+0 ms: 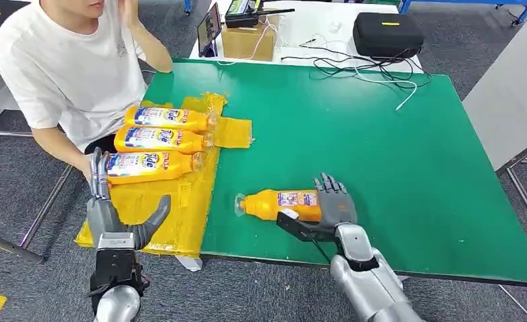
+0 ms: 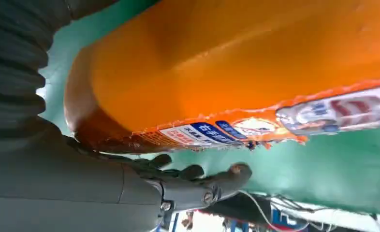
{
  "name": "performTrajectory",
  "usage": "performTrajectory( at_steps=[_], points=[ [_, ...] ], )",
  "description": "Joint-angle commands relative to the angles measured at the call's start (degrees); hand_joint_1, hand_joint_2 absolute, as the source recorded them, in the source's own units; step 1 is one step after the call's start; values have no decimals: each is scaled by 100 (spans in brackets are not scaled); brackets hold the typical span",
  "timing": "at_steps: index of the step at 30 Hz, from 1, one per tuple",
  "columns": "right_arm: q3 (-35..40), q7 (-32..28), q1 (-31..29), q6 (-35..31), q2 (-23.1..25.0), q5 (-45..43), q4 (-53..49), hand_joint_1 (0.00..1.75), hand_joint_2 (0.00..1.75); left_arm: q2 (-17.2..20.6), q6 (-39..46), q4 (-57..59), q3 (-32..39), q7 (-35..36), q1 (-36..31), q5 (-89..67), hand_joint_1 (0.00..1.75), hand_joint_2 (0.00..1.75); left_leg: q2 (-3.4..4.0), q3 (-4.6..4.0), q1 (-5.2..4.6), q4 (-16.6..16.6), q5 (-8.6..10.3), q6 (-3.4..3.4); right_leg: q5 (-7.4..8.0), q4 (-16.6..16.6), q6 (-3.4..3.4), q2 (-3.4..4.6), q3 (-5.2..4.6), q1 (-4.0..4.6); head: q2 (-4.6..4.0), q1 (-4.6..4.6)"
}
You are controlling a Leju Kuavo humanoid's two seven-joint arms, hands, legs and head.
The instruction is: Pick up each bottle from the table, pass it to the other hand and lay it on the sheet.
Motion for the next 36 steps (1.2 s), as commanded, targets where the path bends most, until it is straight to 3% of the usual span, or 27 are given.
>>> performTrajectory(
  at_steps=[1, 5, 17, 22, 24, 28, 30, 32, 33, 36],
  points=[
    [88, -202, -569, 762, 16, -511, 1627, 175, 175, 245, -138, 670, -230, 116, -441, 147, 0, 175, 3, 24, 4, -8, -1, -8, 0, -9, -11, -1, 25, 5, 0, -2],
    [10, -547, -522, 657, 10, -840, 1633, 175, 175, 267, -133, 659, -233, 98, -456, 166, 0, 175, 6, 50, 4, -7, -2, -5, -2, -10, -7, -2, 41, 5, 2, 0],
    [40, -596, -515, 654, 11, -865, 1603, 175, 175, 274, -136, 634, -238, 98, -438, 176, 0, 175, 16, 78, 9, -9, -4, -13, 0, -15, -16, 2, 71, 11, 2, 0],
    [-249, -1831, -159, 685, -44, -2013, 1095, 175, 175, 339, -224, 446, -388, 31, -377, 283, 0, 175, 13, 77, 15, -10, -4, -19, 1, -19, -23, -2, 71, 17, 0, 0],
    [-511, -2794, 238, 691, 44, -3019, 414, 175, 175, 297, -374, 390, -407, -2, -362, 751, 0, 175, 13, 84, 8, -9, -5, -12, -1, -15, -13, -1, 78, 10, 0, 0],
    [-794, -3187, 1078, -433, 447, -3975, -1386, 175, 175, -110, -812, 744, -65, 258, -425, 2508, 0, 175, 29, 94, 15, -9, -19, -23, -2, -15, -20, 21, 81, 17, 0, 0],
    [-766, -3099, 1293, -2051, 572, -3368, -1950, 175, 175, -351, -1204, 909, 2, 257, -308, 3560, 0, 175, 22, 89, 12, -5, -22, -21, -6, -7, -21, 16, 77, 14, 0, 2],
    [-1209, -3439, 1433, -2817, 662, -3697, -2389, 175, 175, -422, -1508, 1013, -385, 357, -56, 3942, 0, 175, 29, 70, 9, 2, -28, -23, -13, 5, -20, 29, 61, 12, 0, -2],
    [-1816, -3818, 1482, -2817, 873, -3423, -2569, 175, 175, -436, -1476, 1157, -624, 261, 22, 3990, 0, 175, 28, 49, 1, 1, -25, -16, -10, 8, -11, 34, 41, 3, 0, -2],
    [-2032, -4446, 1395, -2817, 842, -4004, -2869, 175, 175, 30, -1475, 1904, -1636, -344, -132, 4211, 0, 175, 19, 35, 3, 0, -32, -15, -19, 5, -9, 22, 31, 5, 0, 0]
  ],
)
